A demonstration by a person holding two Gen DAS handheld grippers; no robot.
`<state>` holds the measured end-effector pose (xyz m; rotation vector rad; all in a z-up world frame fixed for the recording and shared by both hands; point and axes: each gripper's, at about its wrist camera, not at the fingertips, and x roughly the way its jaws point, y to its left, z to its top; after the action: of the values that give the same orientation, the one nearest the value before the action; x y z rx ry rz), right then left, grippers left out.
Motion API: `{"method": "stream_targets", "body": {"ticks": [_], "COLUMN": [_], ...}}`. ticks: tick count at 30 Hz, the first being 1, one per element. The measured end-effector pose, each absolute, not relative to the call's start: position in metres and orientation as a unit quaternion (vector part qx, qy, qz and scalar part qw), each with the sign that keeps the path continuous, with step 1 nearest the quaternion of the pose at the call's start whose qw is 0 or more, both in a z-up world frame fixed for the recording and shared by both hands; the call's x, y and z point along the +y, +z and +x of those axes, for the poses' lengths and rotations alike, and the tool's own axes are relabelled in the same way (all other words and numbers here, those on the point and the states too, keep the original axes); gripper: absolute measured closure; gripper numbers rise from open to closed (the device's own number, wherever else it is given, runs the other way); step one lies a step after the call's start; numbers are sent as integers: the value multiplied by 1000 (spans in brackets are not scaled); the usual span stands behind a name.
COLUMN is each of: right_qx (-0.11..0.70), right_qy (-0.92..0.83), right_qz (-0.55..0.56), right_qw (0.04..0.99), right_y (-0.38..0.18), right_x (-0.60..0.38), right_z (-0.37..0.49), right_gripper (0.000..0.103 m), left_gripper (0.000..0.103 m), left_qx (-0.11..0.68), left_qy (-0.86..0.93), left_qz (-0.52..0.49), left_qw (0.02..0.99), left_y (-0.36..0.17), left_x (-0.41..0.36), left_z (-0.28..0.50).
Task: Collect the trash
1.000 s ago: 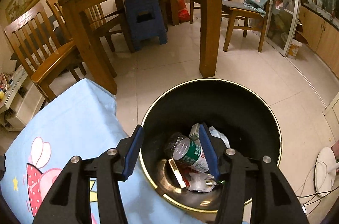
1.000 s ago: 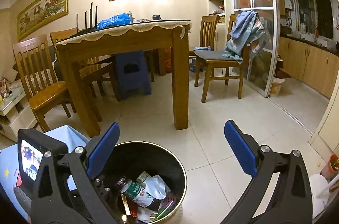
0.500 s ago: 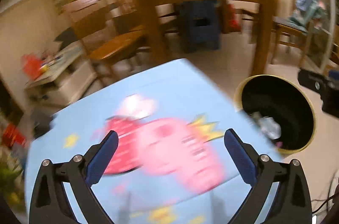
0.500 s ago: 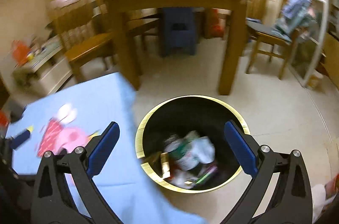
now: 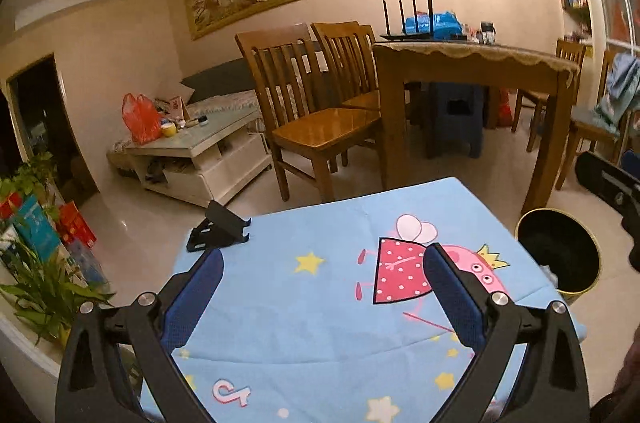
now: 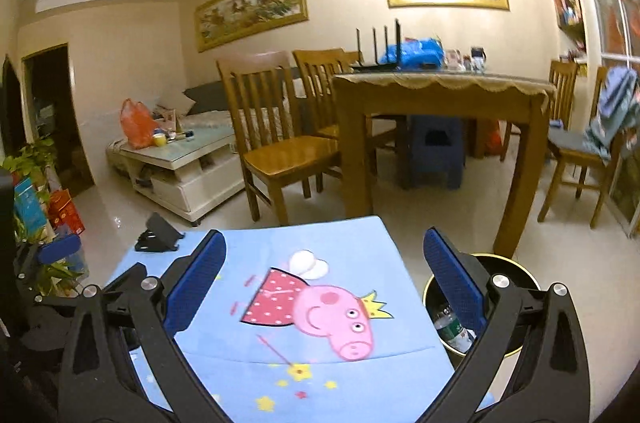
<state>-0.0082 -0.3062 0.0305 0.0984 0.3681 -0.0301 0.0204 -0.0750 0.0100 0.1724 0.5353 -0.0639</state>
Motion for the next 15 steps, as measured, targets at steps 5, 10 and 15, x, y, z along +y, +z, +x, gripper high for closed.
{"method": "stream_targets", "body": {"ticks": [5,10,15], "right_qx": [190,206,209], "right_qy": [-15,-8,-7], "right_qz": [30,28,27], "right_qw": [981,978,978], "right_y": [35,32,32], "right_x": [-281,-271,-270], "right_z": [-20,-25,-23], "right_gripper": [5,5,5], "left_gripper": [6,6,6], "left_qx": [261,262,257], "left_qy": [-21,-15,-18], "left_qz": [59,43,41], "left_qw": [963,964,965], "left_y": [17,19,21], "left_x": [-54,-44,-41], "left_z": [11,9,4]}}
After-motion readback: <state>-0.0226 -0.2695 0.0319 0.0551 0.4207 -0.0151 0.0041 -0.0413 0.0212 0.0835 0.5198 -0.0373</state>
